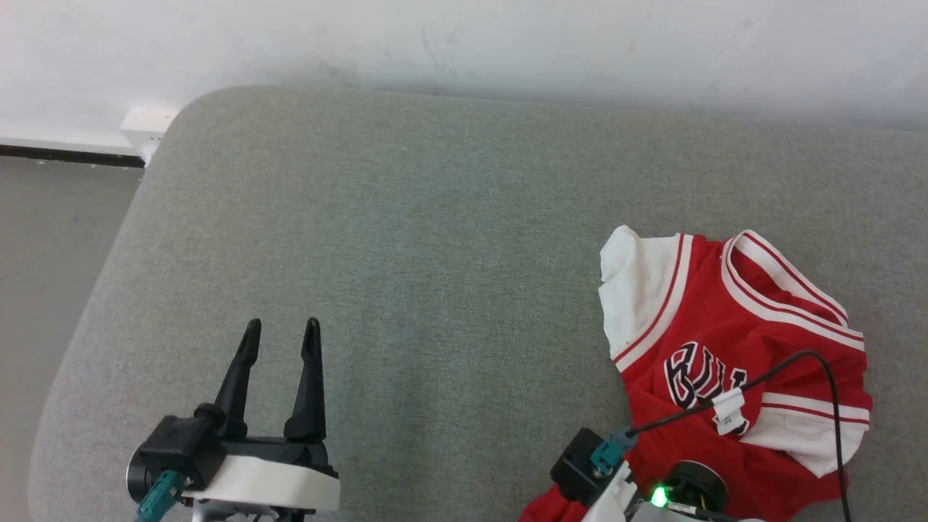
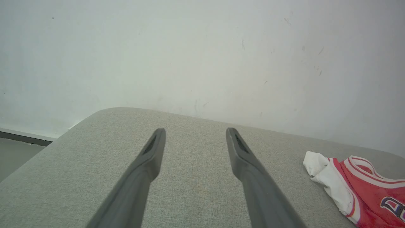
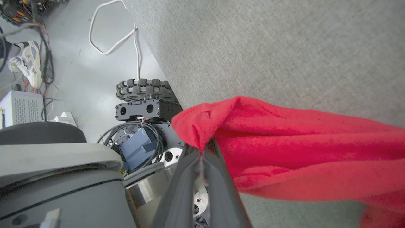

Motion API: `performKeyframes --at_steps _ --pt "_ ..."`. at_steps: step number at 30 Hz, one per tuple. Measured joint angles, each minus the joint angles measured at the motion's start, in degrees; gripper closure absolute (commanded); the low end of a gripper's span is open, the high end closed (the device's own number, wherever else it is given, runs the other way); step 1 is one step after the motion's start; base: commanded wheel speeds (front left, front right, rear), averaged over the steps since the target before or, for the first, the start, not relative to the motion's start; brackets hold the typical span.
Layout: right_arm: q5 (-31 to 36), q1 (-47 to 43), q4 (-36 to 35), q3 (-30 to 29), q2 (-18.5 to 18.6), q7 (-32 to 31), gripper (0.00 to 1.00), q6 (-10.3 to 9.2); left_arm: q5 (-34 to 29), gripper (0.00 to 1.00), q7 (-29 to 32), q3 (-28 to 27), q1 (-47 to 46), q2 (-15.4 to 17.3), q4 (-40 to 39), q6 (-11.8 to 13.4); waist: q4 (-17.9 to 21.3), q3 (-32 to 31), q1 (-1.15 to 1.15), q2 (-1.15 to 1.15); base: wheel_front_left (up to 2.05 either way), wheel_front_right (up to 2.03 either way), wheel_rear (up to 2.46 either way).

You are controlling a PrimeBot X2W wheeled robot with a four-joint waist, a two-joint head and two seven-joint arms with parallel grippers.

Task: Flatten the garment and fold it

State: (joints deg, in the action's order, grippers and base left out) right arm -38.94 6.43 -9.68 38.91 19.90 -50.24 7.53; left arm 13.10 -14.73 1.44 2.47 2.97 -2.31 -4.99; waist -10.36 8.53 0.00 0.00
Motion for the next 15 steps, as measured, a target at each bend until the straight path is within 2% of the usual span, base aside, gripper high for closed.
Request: performKeyframes --at_steps 2,3,4,5,6,11,15 --pt "1.3 -0.2 1.6 0.8 0.7 1.2 1.0 0.0 0.0 0.0 0.0 0.1 0.1 0.0 0.2 0.0 -0.3 -0.1 0.0 0.0 0.0 0.0 0.0" --pt "1.8 -0.2 2.7 0.7 0.8 2.3 0.87 0.0 0.0 0.0 0.0 0.1 0.1 0.0 0.4 0.0 -0.4 -0.3 0.0 0.0 0.0 0.0 0.0" --pt "2.4 -0.2 3.9 0.4 0.8 3.7 0.6 0.0 0.0 0.0 0.0 0.1 0.1 0.0 0.6 0.0 -0.5 -0.5 0.0 0.0 0.0 0.0 0.0" --pt "3.6 0.2 4.7 0.7 1.0 5.0 0.14 0.0 0.0 0.0 0.0 0.1 0.1 0.0 0.8 0.0 -0.6 -0.7 0.0 0.0 0.0 0.0 0.0" --pt "4.5 0.5 5.5 0.9 1.1 6.2 0.0 0.0 0.0 0.0 0.0 0.2 0.2 0.0 0.9 0.0 -0.6 -1.0 0.0 0.0 0.0 0.0 0.0" --pt "4.6 1.5 7.0 -1.1 -0.6 10.6 0.0 0.0 -0.2 0.0 0.0 0.0 2.1 0.0 1.1 0.0 -0.4 -3.1 0.0 0.0 0.0 0.0 0.0" --pt "4.6 2.0 5.3 -6.8 -2.5 13.4 0.0 0.0 -0.5 0.0 0.0 0.0 3.6 0.0 1.0 0.0 0.3 -5.0 0.0 0.0 0.0 0.0 0.0"
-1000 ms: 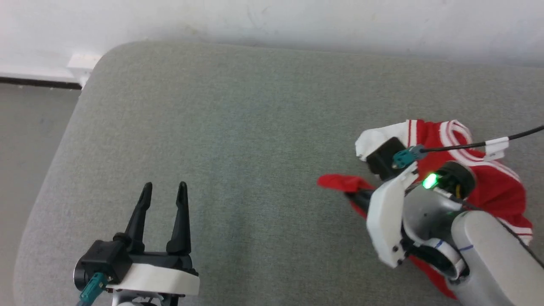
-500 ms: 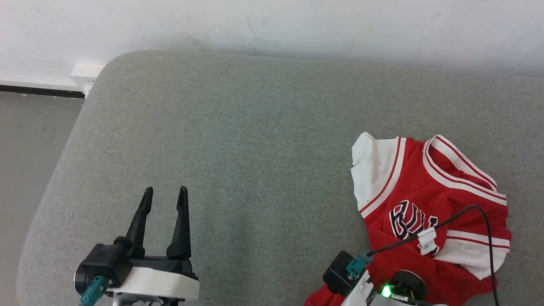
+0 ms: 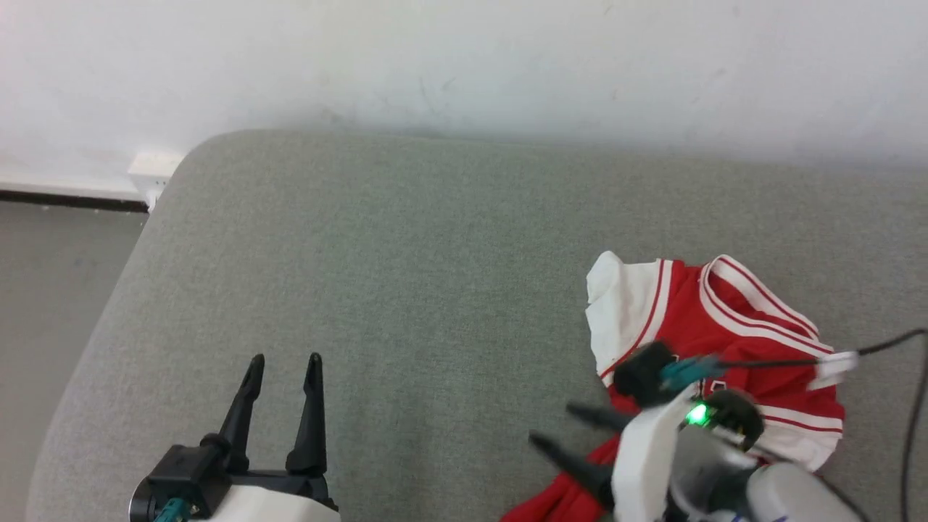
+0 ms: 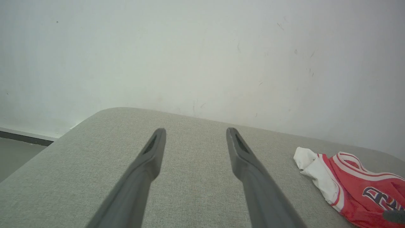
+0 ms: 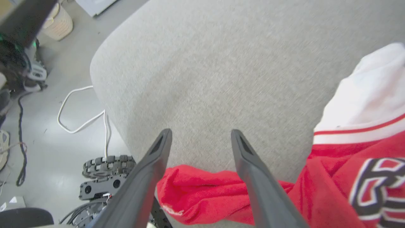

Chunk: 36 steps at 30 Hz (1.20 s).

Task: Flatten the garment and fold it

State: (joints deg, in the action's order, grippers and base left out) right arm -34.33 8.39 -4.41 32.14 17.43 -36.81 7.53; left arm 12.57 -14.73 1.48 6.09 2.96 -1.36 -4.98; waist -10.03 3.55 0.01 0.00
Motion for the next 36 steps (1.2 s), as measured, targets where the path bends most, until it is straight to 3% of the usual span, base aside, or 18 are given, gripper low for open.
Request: performKeyframes --at_steps 4,10,15,18,22,28,36 --pt "3.3 -1.4 -3.2 -10.4 -3.0 4.4 0.0 0.0 -0.1 0.0 0.0 0.2 0.7 0.0 -0.6 0.0 1.1 -1.0 0.0 0.0 0.0 0.0 0.0" --pt "17.4 -8.1 -9.0 -28.4 -9.6 15.1 0.0 0.0 -0.4 0.0 0.0 0.0 0.9 0.0 -1.8 0.0 2.4 -1.1 -0.01 0.0 0.0 0.0 0.0" --pt "27.3 -14.5 -12.1 -41.4 -14.2 27.8 0.0 0.0 -0.6 0.0 0.0 -0.4 1.0 0.0 -3.6 0.0 3.3 -0.3 -0.01 0.0 0.0 0.0 0.0" --pt "25.0 -18.6 -11.2 -46.8 -14.3 34.5 0.0 0.0 -1.1 0.0 0.0 -0.9 1.6 0.0 -4.6 0.1 4.1 -0.1 -0.01 0.0 0.0 0.0 0.0" --pt "21.2 -22.2 -6.7 -49.5 -14.3 41.0 0.0 0.0 -2.1 0.0 0.0 -1.2 2.5 0.0 -5.4 0.1 5.7 0.2 -0.01 0.0 0.0 0.0 0.0" --pt "20.7 -22.4 -3.6 -48.7 -14.4 44.5 0.0 0.0 -4.0 0.0 0.7 1.1 -0.5 1.4 -3.9 -0.3 8.5 0.9 -0.01 0.0 0.0 0.0 0.0" --pt "20.8 -19.2 -2.6 -48.9 -14.4 45.6 0.0 0.0 -4.6 0.0 17.4 15.8 -23.8 9.8 0.9 -2.1 10.2 3.8 -0.01 0.0 0.0 0.0 0.0"
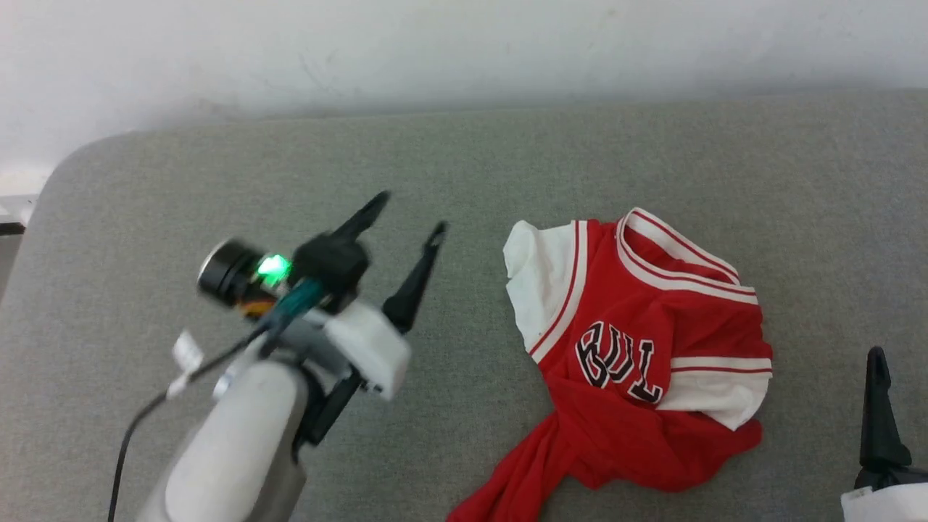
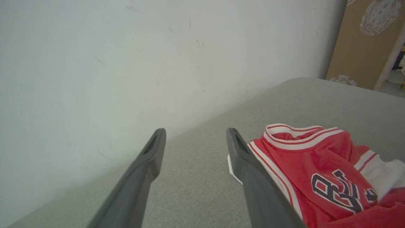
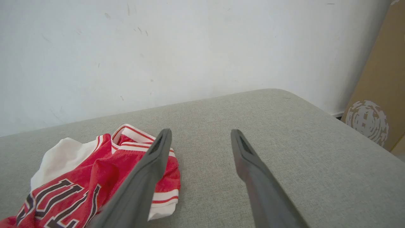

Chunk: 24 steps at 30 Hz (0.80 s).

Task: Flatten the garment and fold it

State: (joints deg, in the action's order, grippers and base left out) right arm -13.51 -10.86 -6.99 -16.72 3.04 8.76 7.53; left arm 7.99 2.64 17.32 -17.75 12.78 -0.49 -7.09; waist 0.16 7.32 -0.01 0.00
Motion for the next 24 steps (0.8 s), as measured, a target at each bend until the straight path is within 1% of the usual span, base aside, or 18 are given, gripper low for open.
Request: performKeyframes --at_steps 2,5,8,10,13,19,22,24 --pt "0.0 0.8 0.2 0.2 0.0 0.4 0.0 0.0 3.5 0.0 4.5 6.2 -6.7 2.7 1.6 0.0 0.5 1.0 0.0 0.0 0.0 0.0 0.0" --pt "-0.2 1.9 0.6 0.8 0.0 1.1 0.0 0.0 11.6 0.0 10.9 12.3 -15.7 4.9 4.3 0.0 1.4 2.7 0.0 0.0 0.0 0.0 0.0" --pt "-0.7 3.2 1.5 1.3 0.0 2.1 0.0 0.0 19.7 0.0 17.1 16.0 -22.7 6.0 7.3 -0.1 2.5 4.8 0.0 0.0 0.0 0.0 0.0" --pt "-1.2 3.7 2.3 1.7 0.0 2.6 0.0 0.0 23.2 0.0 20.5 17.5 -26.6 6.6 9.3 -0.1 3.3 6.3 -0.01 0.0 0.0 0.0 0.0" --pt "-1.7 4.4 3.4 2.4 0.0 3.6 0.0 0.0 26.2 0.0 24.8 19.2 -31.2 7.7 11.7 -0.2 4.6 8.7 -0.01 0.0 0.0 0.0 0.0" --pt "-2.7 6.1 4.9 3.1 0.0 5.0 0.0 0.0 34.0 0.0 34.0 21.3 -35.3 8.8 14.0 -0.3 7.5 13.7 -0.01 0.0 0.0 0.0 0.0" --pt "-3.1 6.5 5.3 3.6 0.0 5.4 0.0 0.0 35.3 0.0 36.8 21.6 -35.8 9.5 14.6 -0.3 8.9 15.9 -0.01 0.0 0.0 0.0 0.0" --pt "-3.3 7.0 5.4 4.0 0.0 5.5 0.0 0.0 35.2 0.0 37.1 21.5 -35.9 10.2 15.2 0.1 9.9 17.2 -0.01 0.0 0.0 0.0 0.0"
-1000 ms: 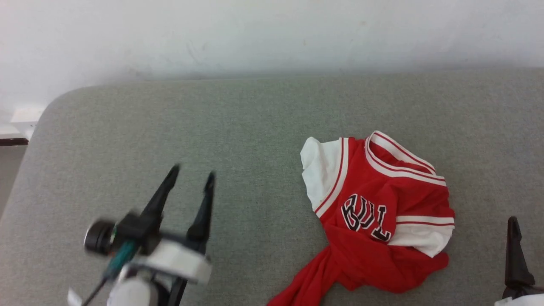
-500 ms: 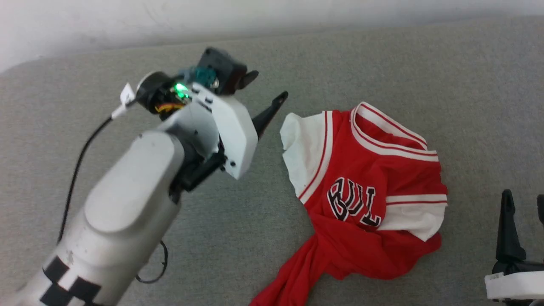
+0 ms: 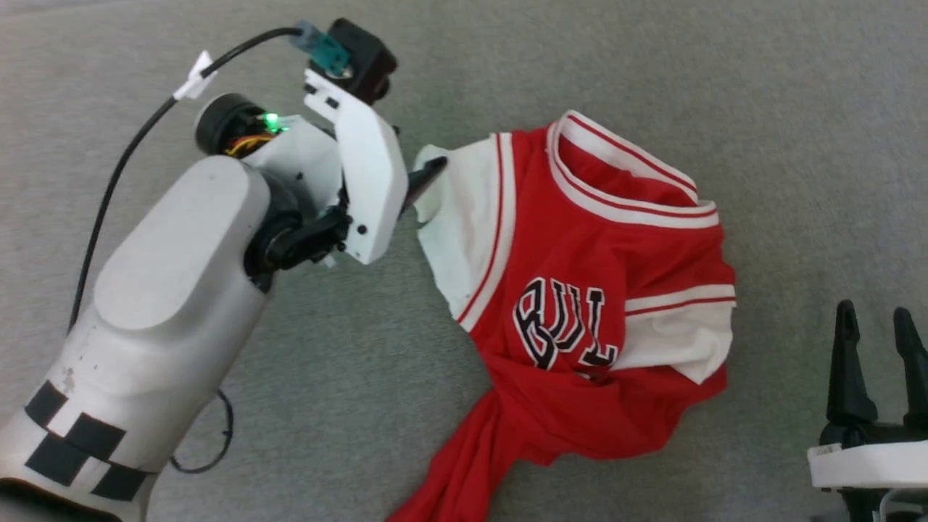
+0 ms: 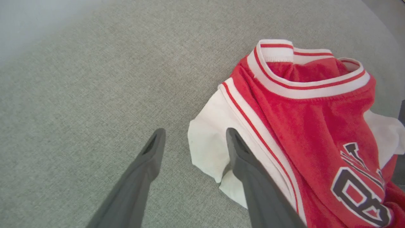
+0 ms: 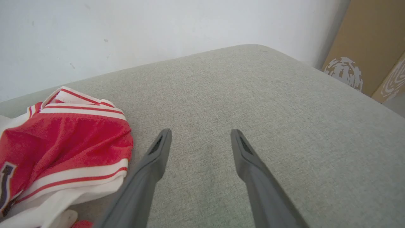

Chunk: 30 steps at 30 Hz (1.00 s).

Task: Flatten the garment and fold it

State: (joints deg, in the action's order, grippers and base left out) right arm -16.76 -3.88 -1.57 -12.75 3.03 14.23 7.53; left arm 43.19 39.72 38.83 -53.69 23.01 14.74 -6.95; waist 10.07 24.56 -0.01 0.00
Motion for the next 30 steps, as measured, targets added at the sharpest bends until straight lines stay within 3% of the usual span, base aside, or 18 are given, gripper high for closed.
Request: performKeyframes --at_steps 5,10,11,12,13,20,26,30 --pt "-0.6 0.8 0.4 0.6 0.0 0.1 0.0 0.0 -1.3 0.0 1.7 0.7 0.0 2.0 2.1 1.1 2.7 2.4 0.01 0.0 0.0 0.0 0.0" --pt "-0.6 0.9 0.8 0.1 0.0 0.5 0.0 0.0 1.3 0.0 7.5 0.6 0.2 2.9 2.1 2.0 4.5 4.1 0.02 0.0 0.0 0.0 0.0" --pt "-0.6 0.9 0.9 0.0 0.0 0.5 0.0 0.0 2.1 0.07 9.0 0.9 0.1 3.3 1.4 2.0 4.7 4.4 0.02 0.0 0.0 0.0 0.0" --pt "-0.6 0.9 0.9 -0.2 0.0 0.5 0.0 0.0 2.7 0.94 10.2 1.1 0.1 3.8 0.5 2.0 4.9 4.5 0.02 0.0 0.0 0.0 0.0" --pt "-0.6 1.0 0.9 -0.3 0.0 0.5 0.0 0.0 3.0 1.0 10.7 1.3 0.1 4.2 -0.3 1.9 4.9 4.6 0.02 0.0 0.0 0.0 0.0" --pt "-0.2 1.5 0.9 -1.0 0.0 0.5 0.0 0.0 6.6 1.0 9.4 1.8 2.8 4.1 -1.3 0.8 3.7 3.4 0.02 0.0 0.0 0.0 0.0" --pt "1.4 1.2 0.6 -2.1 0.0 0.4 0.0 0.0 10.8 1.0 1.6 -1.9 6.6 2.1 -0.1 0.4 1.8 0.5 0.02 0.0 0.0 0.0 0.0" --pt "2.8 0.2 -0.2 -3.0 0.0 -0.8 0.0 0.0 11.0 1.0 -6.6 -6.2 7.2 2.5 -0.6 0.4 -0.4 -1.7 0.01 0.0 0.0 0.0 0.0"
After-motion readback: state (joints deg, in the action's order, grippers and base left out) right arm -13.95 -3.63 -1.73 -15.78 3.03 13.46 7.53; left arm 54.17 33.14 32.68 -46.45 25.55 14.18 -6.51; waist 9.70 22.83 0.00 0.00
